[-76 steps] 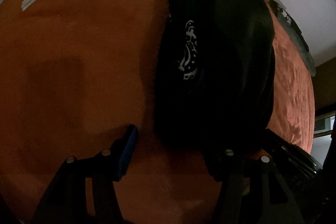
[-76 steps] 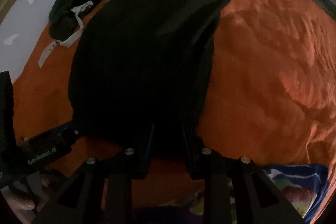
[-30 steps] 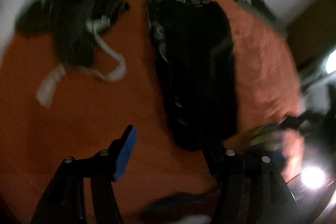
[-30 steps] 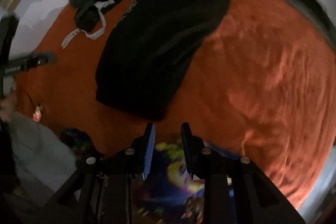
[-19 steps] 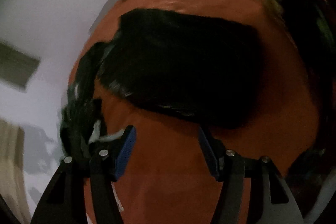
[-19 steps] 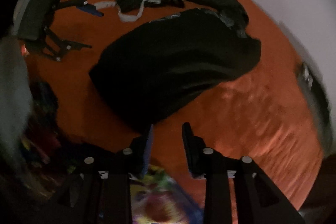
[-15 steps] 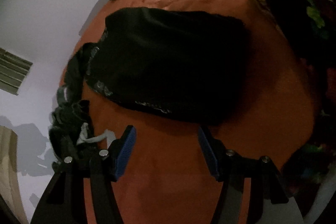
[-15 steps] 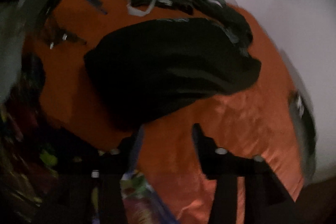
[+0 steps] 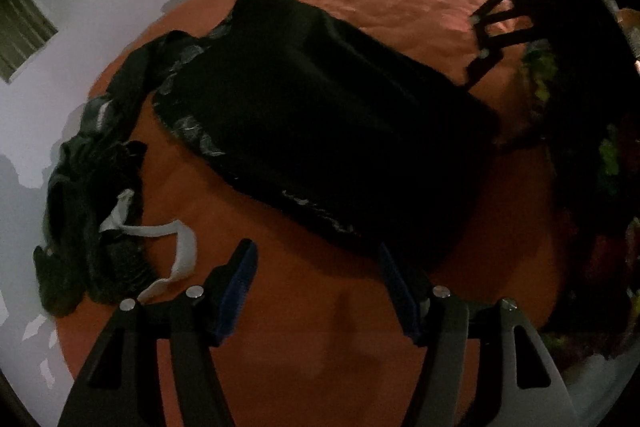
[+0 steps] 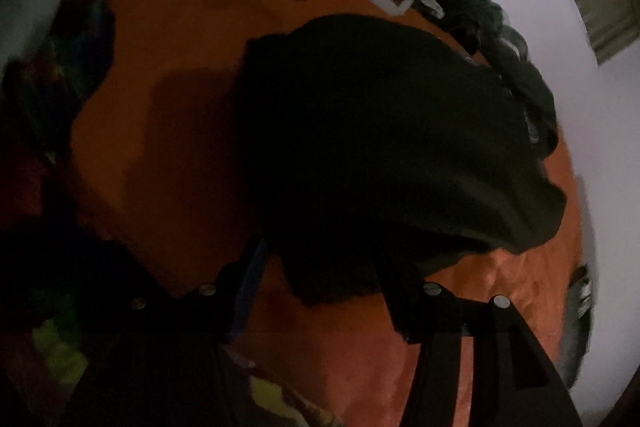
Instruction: Fold clothes
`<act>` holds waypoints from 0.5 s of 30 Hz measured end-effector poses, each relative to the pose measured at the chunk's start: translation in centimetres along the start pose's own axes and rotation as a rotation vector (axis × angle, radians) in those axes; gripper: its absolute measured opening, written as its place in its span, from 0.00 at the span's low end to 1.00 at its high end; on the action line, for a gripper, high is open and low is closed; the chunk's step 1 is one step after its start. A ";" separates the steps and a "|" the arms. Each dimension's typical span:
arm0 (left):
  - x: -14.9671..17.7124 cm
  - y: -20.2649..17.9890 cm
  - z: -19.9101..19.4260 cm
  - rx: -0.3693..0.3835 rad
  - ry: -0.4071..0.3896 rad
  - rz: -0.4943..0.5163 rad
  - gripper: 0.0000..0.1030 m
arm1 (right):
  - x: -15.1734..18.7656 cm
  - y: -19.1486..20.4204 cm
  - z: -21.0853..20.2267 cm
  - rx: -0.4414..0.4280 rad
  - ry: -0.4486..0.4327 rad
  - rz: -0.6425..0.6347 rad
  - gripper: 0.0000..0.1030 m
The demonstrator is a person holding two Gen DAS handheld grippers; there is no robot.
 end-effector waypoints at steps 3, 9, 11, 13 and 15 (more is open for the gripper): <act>0.1 -0.9 0.1 0.020 0.004 0.035 0.63 | -0.4 0.3 1.2 0.054 0.012 -0.040 0.62; 1.1 -2.3 0.9 0.039 0.011 0.136 0.63 | -1.4 0.3 3.0 0.139 0.011 -0.082 0.57; 1.4 -3.3 0.4 0.016 -0.014 0.202 0.63 | -1.7 -0.1 2.2 0.109 -0.017 -0.040 0.37; 1.5 -4.6 -0.6 -0.027 -0.089 0.305 0.63 | -1.9 -1.0 0.6 0.085 -0.044 0.021 0.25; 1.1 -5.4 -1.3 -0.079 -0.156 0.362 0.63 | -2.0 -2.8 -1.5 0.038 -0.076 0.124 0.19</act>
Point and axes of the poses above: each gripper's, at about its wrist camera, not at the fingertips, and z roughly the way its jaws point, y to its left, x to its underside, the point moved 9 cm from there along z, roughly the way its jaws point, and after that the axes turned 3 degrees about x, right-handed, at the moved point
